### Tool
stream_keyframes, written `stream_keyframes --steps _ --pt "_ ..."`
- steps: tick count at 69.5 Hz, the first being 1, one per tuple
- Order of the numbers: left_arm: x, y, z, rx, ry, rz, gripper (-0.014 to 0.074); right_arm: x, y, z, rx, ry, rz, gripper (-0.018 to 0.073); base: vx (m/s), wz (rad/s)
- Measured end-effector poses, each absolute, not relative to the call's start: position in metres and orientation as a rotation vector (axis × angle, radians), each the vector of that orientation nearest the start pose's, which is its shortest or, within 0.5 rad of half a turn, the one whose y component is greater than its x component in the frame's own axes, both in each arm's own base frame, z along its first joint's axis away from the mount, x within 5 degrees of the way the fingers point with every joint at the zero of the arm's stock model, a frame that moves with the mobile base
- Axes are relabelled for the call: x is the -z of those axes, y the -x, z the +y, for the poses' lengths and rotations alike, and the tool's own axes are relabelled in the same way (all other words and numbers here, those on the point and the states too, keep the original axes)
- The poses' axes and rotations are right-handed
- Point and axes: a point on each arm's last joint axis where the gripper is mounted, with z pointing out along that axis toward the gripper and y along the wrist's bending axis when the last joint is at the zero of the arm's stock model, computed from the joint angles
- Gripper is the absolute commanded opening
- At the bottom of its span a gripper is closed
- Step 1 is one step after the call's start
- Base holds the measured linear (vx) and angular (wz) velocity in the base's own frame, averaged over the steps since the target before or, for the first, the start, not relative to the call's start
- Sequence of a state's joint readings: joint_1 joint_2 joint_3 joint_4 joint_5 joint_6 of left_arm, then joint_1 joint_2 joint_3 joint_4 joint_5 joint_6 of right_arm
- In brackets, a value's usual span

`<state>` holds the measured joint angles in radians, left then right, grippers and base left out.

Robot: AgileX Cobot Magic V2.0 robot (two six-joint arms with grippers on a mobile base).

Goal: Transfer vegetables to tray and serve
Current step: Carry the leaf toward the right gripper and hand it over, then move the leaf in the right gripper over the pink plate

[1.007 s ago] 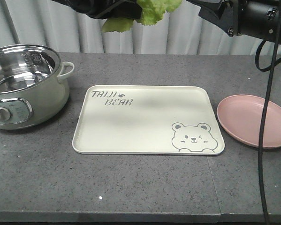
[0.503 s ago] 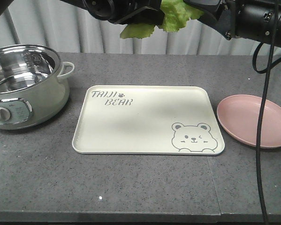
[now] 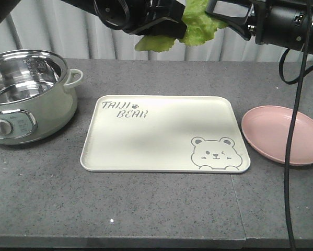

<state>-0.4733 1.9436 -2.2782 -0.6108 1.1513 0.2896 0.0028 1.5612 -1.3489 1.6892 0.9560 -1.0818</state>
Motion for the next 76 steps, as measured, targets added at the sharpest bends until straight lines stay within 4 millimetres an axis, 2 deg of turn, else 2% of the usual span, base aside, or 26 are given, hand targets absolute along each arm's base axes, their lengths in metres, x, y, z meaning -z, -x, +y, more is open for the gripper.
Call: stream_keyframes --steps 10,19,31,43,58,66,76 --pt "-0.447 -0.352 -0.233 0.856 -0.836 2.096 0.0100 -0.398 -0.341 0.073 -1.223 0.249 1.670 -0.0008 0.00 0.00" --pt "-0.449 -0.352 -0.234 0.866 -0.819 2.085 0.0217 -0.402 -0.343 0.058 -1.180 0.246 1.665 -0.0006 0.00 0.00" --pt "-0.461 -0.343 -0.225 0.801 -0.827 2.073 0.0394 -0.412 -0.349 0.004 -1.086 0.084 1.631 -0.0006 0.00 0.00" --pt "-0.472 -0.335 -0.217 0.766 -0.804 2.068 0.0473 -0.410 -0.345 -0.031 -1.044 0.007 1.654 -0.0006 0.00 0.00" --pt "-0.469 -0.334 -0.210 0.661 -0.811 2.126 0.0471 -0.387 -0.341 -0.057 -0.873 -0.015 1.888 -0.0006 0.00 0.00" --pt "-0.467 -0.334 -0.207 0.609 -0.822 2.151 0.0471 -0.360 -0.348 -0.065 -0.802 -0.028 2.055 -0.0006 0.00 0.00" --pt "-0.465 -0.335 -0.205 0.581 -0.826 2.165 0.0471 -0.325 -0.360 -0.072 -0.797 -0.045 2.200 -0.0006 0.00 0.00"
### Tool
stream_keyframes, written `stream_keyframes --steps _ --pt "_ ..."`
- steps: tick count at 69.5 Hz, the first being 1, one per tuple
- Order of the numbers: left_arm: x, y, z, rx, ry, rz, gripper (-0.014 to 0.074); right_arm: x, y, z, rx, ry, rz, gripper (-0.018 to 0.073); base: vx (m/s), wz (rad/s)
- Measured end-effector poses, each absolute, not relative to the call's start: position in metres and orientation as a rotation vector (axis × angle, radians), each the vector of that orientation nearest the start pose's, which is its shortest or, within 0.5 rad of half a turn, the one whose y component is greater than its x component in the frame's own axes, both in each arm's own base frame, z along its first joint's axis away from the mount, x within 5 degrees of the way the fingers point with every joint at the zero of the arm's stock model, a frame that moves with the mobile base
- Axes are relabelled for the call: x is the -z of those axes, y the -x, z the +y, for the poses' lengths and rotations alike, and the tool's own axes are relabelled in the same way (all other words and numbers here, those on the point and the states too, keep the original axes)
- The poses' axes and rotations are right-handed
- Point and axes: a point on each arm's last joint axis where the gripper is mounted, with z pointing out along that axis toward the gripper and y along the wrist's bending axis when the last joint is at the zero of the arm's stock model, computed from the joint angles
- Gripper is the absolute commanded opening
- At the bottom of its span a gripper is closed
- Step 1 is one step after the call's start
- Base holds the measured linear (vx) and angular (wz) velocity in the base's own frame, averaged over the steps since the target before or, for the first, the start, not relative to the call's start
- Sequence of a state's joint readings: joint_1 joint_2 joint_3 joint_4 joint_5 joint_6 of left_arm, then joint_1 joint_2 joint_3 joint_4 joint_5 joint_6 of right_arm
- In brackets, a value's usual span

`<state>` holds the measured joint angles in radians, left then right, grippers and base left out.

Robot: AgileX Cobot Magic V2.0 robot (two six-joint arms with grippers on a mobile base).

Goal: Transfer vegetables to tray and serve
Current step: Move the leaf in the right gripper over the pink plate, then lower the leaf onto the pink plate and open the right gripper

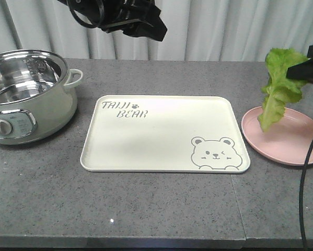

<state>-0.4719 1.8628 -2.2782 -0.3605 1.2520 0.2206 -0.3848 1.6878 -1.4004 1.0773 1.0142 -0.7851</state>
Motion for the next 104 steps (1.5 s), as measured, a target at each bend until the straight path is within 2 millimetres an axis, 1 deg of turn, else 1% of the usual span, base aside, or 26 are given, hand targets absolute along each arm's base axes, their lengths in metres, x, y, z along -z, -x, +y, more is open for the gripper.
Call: stream_keyframes --steps 6,18,27,35,43,50,54,59,63,67,81,91,104 --pt "-0.465 -0.334 -0.205 0.580 -0.830 2.173 0.0471 -0.306 -0.368 -0.077 -0.802 -0.062 2.253 -0.0006 0.00 0.00" --pt "-0.464 -0.334 -0.204 0.577 -0.832 2.179 0.0471 -0.269 -0.382 -0.083 -0.864 -0.106 2.332 -0.0006 0.00 0.00" --pt "-0.464 -0.334 -0.204 0.577 -0.832 2.179 0.0471 -0.249 -0.387 -0.086 -0.879 -0.126 2.381 0.0000 0.00 0.00" --pt "-0.464 -0.334 -0.204 0.576 -0.831 2.180 0.0471 -0.239 -0.389 -0.088 -0.866 -0.122 2.419 0.0025 0.00 0.00" --pt "-0.464 -0.334 -0.204 0.567 -0.830 2.181 0.0471 -0.234 -0.389 -0.090 -0.825 -0.109 2.445 0.0095 0.00 0.00" --pt "-0.464 -0.335 -0.203 0.553 -0.829 2.182 0.0471 -0.233 -0.388 -0.092 -0.786 -0.095 2.464 0.0207 0.00 0.00" --pt "-0.464 -0.335 -0.203 0.549 -0.829 2.183 0.0471 -0.232 -0.388 -0.093 -0.759 -0.090 2.471 0.0289 0.00 0.00" --pt "-0.464 -0.335 -0.203 0.549 -0.829 2.183 0.0471 -0.231 -0.389 -0.095 -0.729 -0.092 2.471 0.0371 0.00 0.00" --pt "-0.464 -0.335 -0.203 0.552 -0.822 2.186 0.0471 -0.231 -0.390 -0.097 -0.699 -0.099 2.466 0.0424 0.00 0.00" --pt "-0.464 -0.335 -0.203 0.556 -0.812 2.191 0.0471 -0.230 -0.392 -0.099 -0.663 -0.113 2.455 0.0456 0.00 0.00" --pt "-0.463 -0.335 -0.203 0.558 -0.808 2.198 0.0471 -0.230 -0.396 -0.105 -0.578 -0.161 2.425 0.0466 0.00 0.00" --pt "-0.463 -0.335 -0.203 0.558 -0.809 2.199 0.0471 -0.226 -0.393 -0.109 -0.511 -0.135 2.480 0.0466 0.00 0.00" --pt "-0.463 -0.335 -0.203 0.558 -0.810 2.200 0.0471 -0.224 -0.390 -0.115 -0.431 -0.149 2.524 0.0466 0.00 0.00"
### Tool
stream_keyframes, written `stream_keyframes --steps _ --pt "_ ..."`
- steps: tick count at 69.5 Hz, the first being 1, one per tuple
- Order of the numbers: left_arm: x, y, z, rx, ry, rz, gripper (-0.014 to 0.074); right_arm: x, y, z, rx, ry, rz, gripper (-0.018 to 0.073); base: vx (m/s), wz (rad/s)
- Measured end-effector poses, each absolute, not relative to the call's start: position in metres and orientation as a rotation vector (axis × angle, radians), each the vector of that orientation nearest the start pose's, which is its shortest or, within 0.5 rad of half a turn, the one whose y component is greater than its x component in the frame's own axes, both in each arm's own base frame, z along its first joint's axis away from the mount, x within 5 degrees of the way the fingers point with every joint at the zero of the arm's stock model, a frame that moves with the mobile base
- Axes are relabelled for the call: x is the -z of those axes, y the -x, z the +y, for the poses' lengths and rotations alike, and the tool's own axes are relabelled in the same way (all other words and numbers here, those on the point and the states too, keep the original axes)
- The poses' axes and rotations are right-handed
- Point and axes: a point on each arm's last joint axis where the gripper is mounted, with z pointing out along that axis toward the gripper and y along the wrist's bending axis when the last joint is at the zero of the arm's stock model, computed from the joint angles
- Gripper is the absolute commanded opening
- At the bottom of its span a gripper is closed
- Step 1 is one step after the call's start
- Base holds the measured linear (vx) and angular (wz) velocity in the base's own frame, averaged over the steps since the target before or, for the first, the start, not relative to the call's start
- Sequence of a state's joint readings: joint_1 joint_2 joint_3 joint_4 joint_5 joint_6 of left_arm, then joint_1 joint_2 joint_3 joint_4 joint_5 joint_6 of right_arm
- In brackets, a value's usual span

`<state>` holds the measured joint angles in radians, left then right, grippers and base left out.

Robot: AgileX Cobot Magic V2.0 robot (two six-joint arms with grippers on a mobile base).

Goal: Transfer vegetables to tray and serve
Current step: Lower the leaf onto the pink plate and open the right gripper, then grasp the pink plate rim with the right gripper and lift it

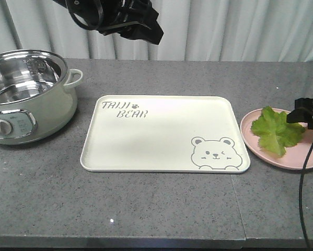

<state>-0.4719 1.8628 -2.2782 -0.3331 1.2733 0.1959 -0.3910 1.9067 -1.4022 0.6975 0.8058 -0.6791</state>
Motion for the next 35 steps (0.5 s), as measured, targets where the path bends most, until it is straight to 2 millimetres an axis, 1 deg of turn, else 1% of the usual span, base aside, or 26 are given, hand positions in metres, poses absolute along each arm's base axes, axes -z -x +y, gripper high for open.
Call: stream_keyframes --steps 7,17,24,28,35 --pt "-0.463 -0.335 -0.203 0.558 -0.810 2.200 0.0471 -0.235 -0.389 -0.117 -0.385 -0.150 2.489 0.0466 0.00 0.00" --pt "-0.463 -0.335 -0.203 0.557 -0.809 2.200 0.0471 -0.265 -0.386 -0.117 -0.329 -0.151 2.412 0.0466 0.00 0.00" --pt "-0.463 -0.335 -0.203 0.554 -0.809 2.201 0.0471 -0.277 -0.381 -0.118 -0.283 -0.168 2.403 0.0459 0.00 0.00" --pt "-0.463 -0.335 -0.202 0.542 -0.808 2.202 0.0471 -0.280 -0.377 -0.120 -0.244 -0.182 2.424 0.0452 0.00 0.00" --pt "-0.462 -0.337 -0.200 0.512 -0.798 2.208 0.0471 -0.277 -0.373 -0.123 -0.195 -0.208 2.481 0.0438 0.00 0.00"
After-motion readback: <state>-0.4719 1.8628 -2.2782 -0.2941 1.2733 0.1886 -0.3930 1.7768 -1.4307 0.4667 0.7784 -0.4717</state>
